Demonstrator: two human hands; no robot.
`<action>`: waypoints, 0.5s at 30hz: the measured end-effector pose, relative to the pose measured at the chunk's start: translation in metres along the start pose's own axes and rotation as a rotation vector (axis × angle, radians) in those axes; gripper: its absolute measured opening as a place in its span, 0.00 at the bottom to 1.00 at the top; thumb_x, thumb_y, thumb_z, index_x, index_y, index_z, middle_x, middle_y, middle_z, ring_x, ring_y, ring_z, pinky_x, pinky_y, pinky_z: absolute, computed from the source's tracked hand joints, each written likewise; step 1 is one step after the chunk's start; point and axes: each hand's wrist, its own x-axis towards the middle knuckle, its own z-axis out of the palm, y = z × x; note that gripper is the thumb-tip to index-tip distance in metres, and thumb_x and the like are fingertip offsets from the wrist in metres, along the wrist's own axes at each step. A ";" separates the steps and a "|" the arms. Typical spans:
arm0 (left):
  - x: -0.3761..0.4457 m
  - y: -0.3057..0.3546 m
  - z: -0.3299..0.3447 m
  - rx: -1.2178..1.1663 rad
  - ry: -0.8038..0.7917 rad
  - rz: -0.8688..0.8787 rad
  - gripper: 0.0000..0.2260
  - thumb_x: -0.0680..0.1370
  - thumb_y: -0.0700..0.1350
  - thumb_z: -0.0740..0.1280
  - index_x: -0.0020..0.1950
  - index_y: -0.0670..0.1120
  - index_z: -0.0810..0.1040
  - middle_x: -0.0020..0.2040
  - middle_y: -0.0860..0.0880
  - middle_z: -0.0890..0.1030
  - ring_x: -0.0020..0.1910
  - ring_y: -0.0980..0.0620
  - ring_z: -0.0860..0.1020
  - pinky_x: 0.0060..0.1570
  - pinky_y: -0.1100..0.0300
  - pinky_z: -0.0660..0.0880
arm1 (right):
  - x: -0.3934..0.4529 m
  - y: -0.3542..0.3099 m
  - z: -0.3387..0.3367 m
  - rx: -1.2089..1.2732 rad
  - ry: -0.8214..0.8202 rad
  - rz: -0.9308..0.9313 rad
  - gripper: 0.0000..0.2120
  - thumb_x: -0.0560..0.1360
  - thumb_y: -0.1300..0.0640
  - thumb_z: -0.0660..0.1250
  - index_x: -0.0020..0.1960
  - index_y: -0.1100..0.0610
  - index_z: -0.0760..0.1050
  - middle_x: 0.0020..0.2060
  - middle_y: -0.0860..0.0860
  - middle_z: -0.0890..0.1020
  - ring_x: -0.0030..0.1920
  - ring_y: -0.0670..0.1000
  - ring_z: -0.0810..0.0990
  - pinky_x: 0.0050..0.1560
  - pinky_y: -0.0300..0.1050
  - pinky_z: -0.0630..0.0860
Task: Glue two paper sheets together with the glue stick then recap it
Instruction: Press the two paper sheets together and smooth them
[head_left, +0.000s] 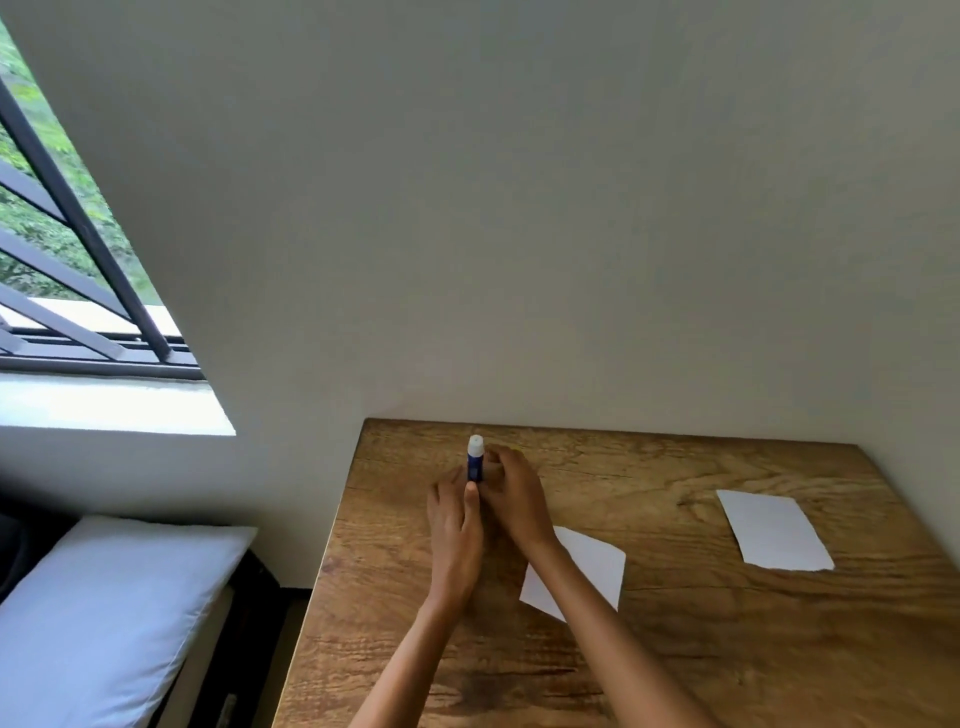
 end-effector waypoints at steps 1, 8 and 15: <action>-0.004 0.003 0.003 0.037 0.057 0.007 0.13 0.81 0.47 0.54 0.65 0.47 0.66 0.60 0.50 0.67 0.58 0.55 0.67 0.54 0.58 0.65 | -0.005 0.001 -0.004 0.009 0.013 0.016 0.21 0.72 0.54 0.69 0.63 0.56 0.71 0.56 0.48 0.74 0.55 0.46 0.73 0.53 0.37 0.69; -0.031 0.054 0.066 0.231 -0.192 0.279 0.12 0.77 0.38 0.59 0.60 0.44 0.69 0.59 0.47 0.72 0.55 0.51 0.72 0.51 0.61 0.70 | -0.057 0.039 -0.079 -0.115 0.287 0.014 0.13 0.73 0.63 0.66 0.57 0.57 0.72 0.56 0.53 0.75 0.55 0.51 0.74 0.50 0.34 0.70; -0.044 0.074 0.185 0.490 -0.503 0.289 0.21 0.77 0.42 0.61 0.70 0.46 0.64 0.70 0.44 0.67 0.66 0.46 0.66 0.63 0.53 0.66 | -0.084 0.114 -0.214 -0.353 0.477 0.372 0.18 0.74 0.61 0.65 0.63 0.58 0.70 0.64 0.59 0.71 0.64 0.57 0.67 0.63 0.49 0.66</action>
